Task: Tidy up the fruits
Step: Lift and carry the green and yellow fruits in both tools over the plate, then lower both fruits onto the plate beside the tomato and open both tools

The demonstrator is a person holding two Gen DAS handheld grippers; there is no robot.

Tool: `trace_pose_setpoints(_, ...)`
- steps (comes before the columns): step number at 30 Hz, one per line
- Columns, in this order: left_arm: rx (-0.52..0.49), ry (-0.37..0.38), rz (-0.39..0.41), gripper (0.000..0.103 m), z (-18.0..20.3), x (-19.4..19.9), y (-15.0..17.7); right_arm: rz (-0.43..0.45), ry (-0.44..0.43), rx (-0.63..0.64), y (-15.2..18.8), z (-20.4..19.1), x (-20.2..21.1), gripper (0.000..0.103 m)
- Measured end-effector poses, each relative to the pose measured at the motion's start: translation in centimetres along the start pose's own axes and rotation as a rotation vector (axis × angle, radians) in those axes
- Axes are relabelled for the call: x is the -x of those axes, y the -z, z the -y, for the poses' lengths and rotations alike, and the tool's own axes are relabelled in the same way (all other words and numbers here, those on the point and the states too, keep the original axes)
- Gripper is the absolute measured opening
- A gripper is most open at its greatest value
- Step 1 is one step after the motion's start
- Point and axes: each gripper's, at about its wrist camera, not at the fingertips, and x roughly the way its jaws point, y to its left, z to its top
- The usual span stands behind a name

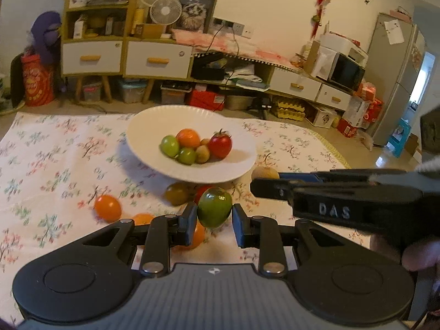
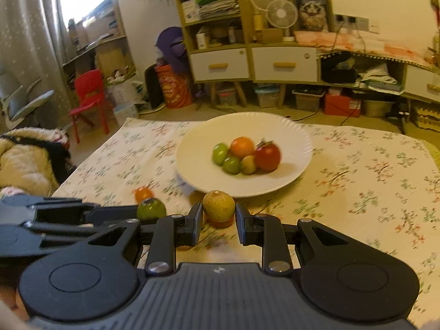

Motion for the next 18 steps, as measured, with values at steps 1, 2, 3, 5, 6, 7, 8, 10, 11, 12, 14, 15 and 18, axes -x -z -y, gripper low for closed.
trace_pose_setpoints(1, -0.008, -0.003, 0.001, 0.025, 0.1, -0.2, -0.1, 0.004, 0.007, -0.003, -0.2, 0.4, -0.1, 0.023)
trace_pose_setpoints(2, -0.014, -0.006, -0.002, 0.025, 0.2, -0.5, -0.2, 0.006, 0.013, -0.006, -0.5, 0.7, -0.3, 0.023)
trace_pose_setpoints(3, -0.019, -0.009, -0.003, 0.025, 0.2, -0.8, -0.3, 0.004, 0.017, -0.010, -0.7, 1.0, -0.5, 0.023)
trace_pose_setpoints(5, -0.028, -0.015, -0.005, 0.025, 0.2, -1.3, -0.6, 0.002, 0.016, -0.018, -1.2, 1.8, -1.0, 0.023)
trace_pose_setpoints(6, -0.033, -0.018, -0.004, 0.025, 0.2, -1.5, -0.8, -0.003, 0.012, -0.020, -1.4, 2.0, -1.4, 0.023)
trace_pose_setpoints(7, -0.039, -0.021, -0.003, 0.025, 0.3, -1.9, -1.1, -0.006, 0.011, -0.028, -1.7, 2.4, -1.8, 0.023)
trace_pose_setpoints(8, -0.043, -0.023, -0.001, 0.025, 0.3, -2.2, -1.3, -0.013, 0.011, -0.041, -1.9, 2.7, -2.2, 0.023)
trace_pose_setpoints(10, -0.044, -0.027, 0.004, 0.025, 0.3, -3.0, -2.0, -0.034, -0.005, -0.081, -2.3, 3.5, -3.1, 0.023)
trace_pose_setpoints(11, -0.042, -0.026, 0.006, 0.025, 0.3, -3.3, -2.3, -0.039, -0.012, -0.098, -2.4, 4.0, -3.2, 0.023)
trace_pose_setpoints(12, -0.039, -0.026, 0.005, 0.025, 0.3, -3.7, -2.6, -0.049, -0.019, -0.111, -2.5, 4.3, -3.6, 0.023)
trace_pose_setpoints(14, -0.036, -0.031, -0.003, 0.025, 0.3, -4.7, -3.0, -0.067, -0.019, -0.126, -2.7, 4.9, -4.3, 0.023)
trace_pose_setpoints(15, -0.035, -0.037, -0.004, 0.025, 0.3, -5.1, -3.1, -0.073, -0.018, -0.133, -2.7, 5.1, -4.5, 0.023)
trace_pose_setpoints(18, -0.044, -0.047, -0.011, 0.025, 0.3, -6.3, -3.2, -0.086, -0.019, -0.166, -2.8, 5.8, -5.3, 0.023)
